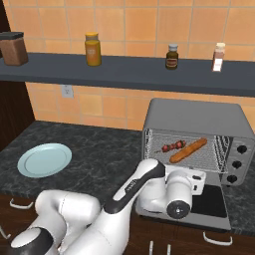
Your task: Pick up the kebab skewer and baguette bread, and place them inside the toaster oven. Close the toaster oven door and start by setting the timer.
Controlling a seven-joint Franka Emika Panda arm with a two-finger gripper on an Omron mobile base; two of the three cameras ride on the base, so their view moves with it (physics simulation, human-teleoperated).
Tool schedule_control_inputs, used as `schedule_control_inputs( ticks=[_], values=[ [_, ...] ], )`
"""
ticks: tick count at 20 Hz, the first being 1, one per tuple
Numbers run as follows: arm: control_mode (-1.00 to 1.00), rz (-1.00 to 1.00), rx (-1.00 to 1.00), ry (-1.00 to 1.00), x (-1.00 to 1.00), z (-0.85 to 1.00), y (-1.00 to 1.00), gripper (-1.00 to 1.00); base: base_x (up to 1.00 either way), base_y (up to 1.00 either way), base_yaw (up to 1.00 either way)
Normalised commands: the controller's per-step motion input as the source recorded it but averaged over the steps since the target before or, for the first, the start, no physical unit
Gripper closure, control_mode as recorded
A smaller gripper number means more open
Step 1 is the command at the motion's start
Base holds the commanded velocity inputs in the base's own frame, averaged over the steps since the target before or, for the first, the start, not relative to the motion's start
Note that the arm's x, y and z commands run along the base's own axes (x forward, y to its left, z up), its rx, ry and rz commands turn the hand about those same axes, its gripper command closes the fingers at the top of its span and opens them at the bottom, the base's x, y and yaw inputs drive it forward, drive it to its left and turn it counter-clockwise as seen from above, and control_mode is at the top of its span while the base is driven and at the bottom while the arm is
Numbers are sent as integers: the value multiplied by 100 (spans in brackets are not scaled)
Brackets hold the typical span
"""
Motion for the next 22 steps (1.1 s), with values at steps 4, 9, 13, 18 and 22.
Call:
schedule_control_inputs(
  ticks=[4, 9, 13, 18, 22],
  values=[
    [-100, 0, 0, 0, 53, -10, 0, -100, 0, 0, 0],
    [-100, 0, 0, 0, 54, -8, 0, -100, 0, 0, 0],
    [-100, 0, 0, 0, 46, -5, 0, -100, 0, 0, 0],
    [-100, 0, 0, 0, 37, 0, 0, -100, 0, 0, 0],
    [-100, 0, 0, 0, 14, 0, -1, -100, 0, 0, 0]
  ],
)
